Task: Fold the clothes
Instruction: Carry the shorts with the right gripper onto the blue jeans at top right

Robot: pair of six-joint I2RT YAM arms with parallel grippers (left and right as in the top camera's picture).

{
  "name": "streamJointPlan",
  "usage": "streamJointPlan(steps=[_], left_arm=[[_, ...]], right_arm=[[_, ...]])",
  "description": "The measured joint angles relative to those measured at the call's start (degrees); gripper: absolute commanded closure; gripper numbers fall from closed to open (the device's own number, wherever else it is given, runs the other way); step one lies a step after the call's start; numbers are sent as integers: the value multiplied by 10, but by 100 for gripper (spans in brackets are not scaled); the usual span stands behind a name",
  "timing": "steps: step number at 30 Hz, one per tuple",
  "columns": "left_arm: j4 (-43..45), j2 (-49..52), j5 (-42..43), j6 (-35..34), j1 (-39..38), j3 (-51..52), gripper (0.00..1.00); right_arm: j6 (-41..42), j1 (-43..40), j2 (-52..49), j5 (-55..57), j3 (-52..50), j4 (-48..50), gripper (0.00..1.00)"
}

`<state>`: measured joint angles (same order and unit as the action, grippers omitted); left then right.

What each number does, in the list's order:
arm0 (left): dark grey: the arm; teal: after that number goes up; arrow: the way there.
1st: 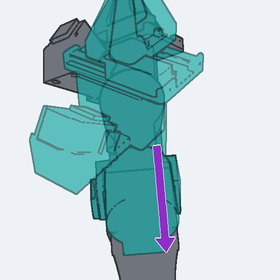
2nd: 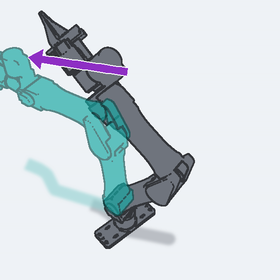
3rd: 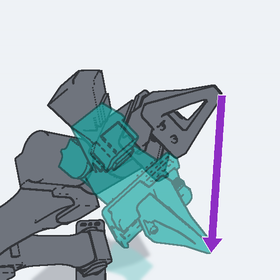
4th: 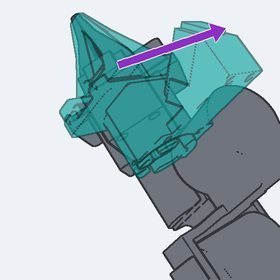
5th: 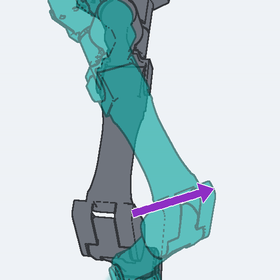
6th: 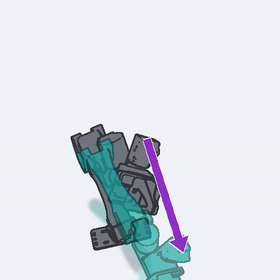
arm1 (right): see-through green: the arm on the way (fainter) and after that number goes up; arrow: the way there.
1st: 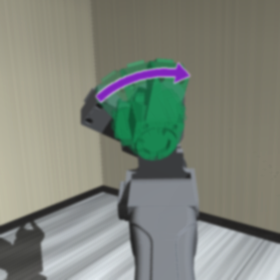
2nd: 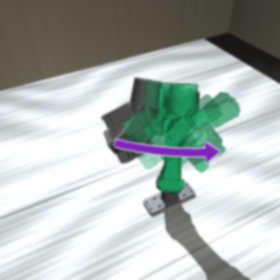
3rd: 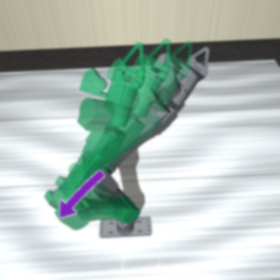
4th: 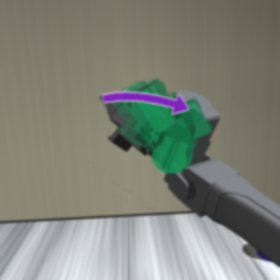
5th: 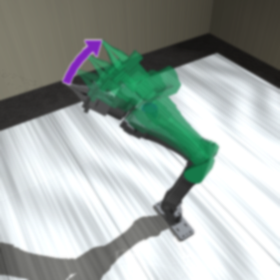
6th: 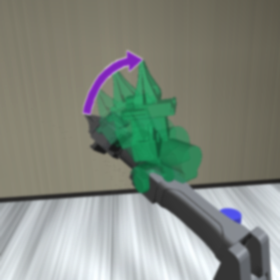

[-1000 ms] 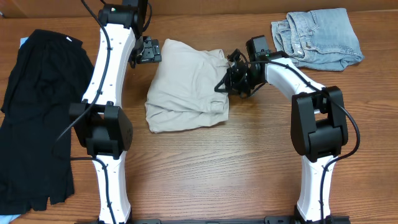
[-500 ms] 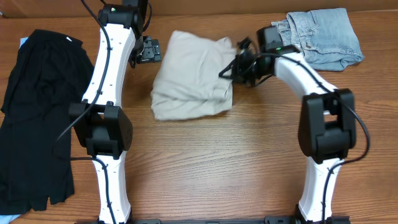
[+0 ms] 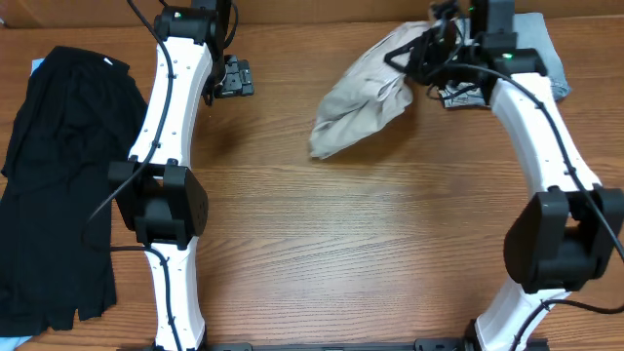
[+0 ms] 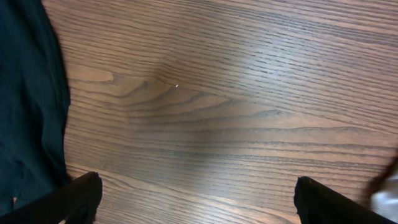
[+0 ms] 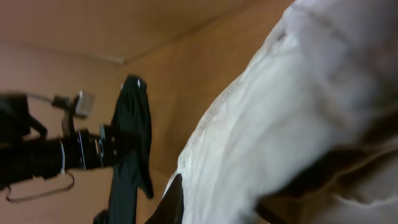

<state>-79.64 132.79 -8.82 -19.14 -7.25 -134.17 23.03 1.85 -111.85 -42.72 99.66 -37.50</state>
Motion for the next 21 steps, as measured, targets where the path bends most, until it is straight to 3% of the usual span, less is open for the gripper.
streamJointPlan(steps=[9,14,21], left_arm=[[5,0,0,0,0,0,0],[7,0,0,0,0,0,0],[8,0,0,0,0,0,0]], right_arm=[[30,-74,6,7,0,96,96],[86,-120,12,23,0,183,96],[145,-170,16,115,0,259,96]])
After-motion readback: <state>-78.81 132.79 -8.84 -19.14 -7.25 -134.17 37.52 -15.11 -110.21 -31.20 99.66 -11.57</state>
